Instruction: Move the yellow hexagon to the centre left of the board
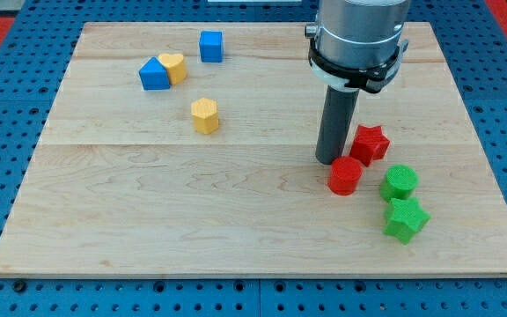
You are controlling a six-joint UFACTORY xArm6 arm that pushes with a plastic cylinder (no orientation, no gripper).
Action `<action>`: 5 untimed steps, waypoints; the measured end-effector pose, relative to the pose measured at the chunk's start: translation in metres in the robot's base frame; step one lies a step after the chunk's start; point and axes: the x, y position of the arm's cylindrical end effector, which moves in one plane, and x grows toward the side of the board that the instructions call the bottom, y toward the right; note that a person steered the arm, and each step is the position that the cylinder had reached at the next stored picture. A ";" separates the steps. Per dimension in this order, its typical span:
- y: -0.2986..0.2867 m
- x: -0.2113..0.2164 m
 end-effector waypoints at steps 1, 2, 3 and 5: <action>-0.002 -0.006; -0.013 -0.006; -0.043 0.005; -0.086 -0.066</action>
